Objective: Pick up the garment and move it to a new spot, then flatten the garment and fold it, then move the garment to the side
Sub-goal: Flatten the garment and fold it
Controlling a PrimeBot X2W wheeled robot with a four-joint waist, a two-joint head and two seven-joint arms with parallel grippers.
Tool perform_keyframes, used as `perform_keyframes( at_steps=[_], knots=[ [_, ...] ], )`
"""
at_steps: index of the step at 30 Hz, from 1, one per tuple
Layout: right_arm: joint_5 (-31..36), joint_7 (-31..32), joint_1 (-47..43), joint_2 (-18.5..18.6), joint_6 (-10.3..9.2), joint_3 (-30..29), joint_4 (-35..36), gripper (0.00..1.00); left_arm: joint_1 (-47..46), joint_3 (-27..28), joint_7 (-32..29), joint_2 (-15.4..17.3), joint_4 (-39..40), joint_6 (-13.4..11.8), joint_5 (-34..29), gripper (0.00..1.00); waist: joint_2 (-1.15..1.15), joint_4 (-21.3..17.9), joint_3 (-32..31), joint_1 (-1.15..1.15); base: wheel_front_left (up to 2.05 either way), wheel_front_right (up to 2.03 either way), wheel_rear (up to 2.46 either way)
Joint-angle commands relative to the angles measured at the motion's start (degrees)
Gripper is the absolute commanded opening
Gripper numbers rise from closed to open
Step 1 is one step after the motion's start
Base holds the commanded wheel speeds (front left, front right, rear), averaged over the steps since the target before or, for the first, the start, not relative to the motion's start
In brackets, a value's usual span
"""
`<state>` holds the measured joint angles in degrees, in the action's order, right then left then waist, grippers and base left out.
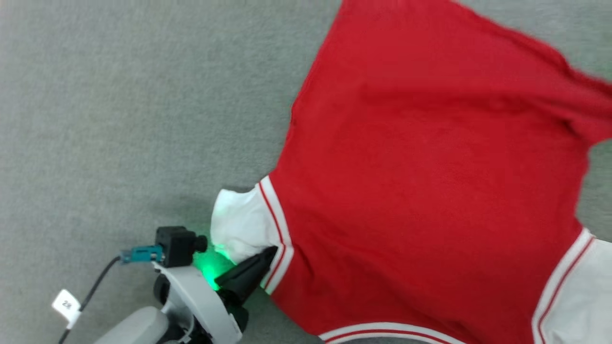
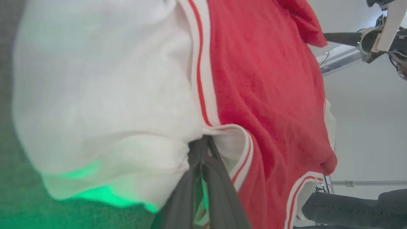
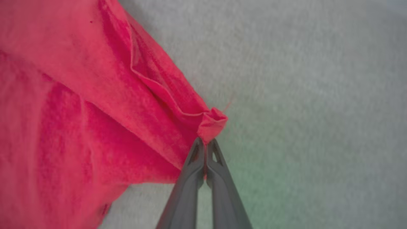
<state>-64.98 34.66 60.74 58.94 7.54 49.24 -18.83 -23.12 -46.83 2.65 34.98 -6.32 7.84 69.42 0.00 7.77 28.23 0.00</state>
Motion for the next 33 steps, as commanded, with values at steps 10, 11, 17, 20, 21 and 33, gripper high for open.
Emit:
perform_keyframes(
  at_steps=[10,11,17,20,21,33],
  knots=[
    [-9.21,-6.07,-21.28,11.92,-0.1,3.61,18.72,0.0,1.99,2.73,1.26,3.18,-0.8,-3.12,1.48,0.0,0.0,-7.22,-6.98,0.0,0.0,0.0,0.0],
    [-9.21,-6.07,-21.28,11.92,-0.1,3.61,18.72,0.0,1.99,2.73,1.26,3.18,-0.8,-3.12,1.48,0.0,0.0,-7.22,-6.98,0.0,0.0,0.0,0.0],
    [-9.29,-9.34,-31.7,14.21,-0.09,6.5,27.34,0.0,3.0,3.06,1.7,4.34,0.42,-3.94,1.22,0.0,0.0,-7.95,-7.66,0.0,0.0,0.0,0.0],
    [-7.81,-9.56,-35.96,12.38,-0.09,8.39,29.72,0.0,3.36,3.15,1.92,4.53,0.66,-4.39,1.14,0.0,0.0,-8.05,-7.93,0.0,0.0,0.0,0.0],
    [-7.1,-9.25,-37.22,11.42,-0.09,9.12,30.23,0.0,3.33,3.19,1.98,4.67,0.64,-4.51,1.05,0.0,0.0,-8.05,-8.0,0.0,0.0,0.0,0.0],
    [2.42,-9.58,-43.65,-2.04,-0.1,8.26,26.54,0.24,3.6,2.85,1.68,4.64,0.72,-4.89,1.14,0.0,0.0,-7.89,-8.57,0.0,0.0,0.0,0.0]
  ],
)
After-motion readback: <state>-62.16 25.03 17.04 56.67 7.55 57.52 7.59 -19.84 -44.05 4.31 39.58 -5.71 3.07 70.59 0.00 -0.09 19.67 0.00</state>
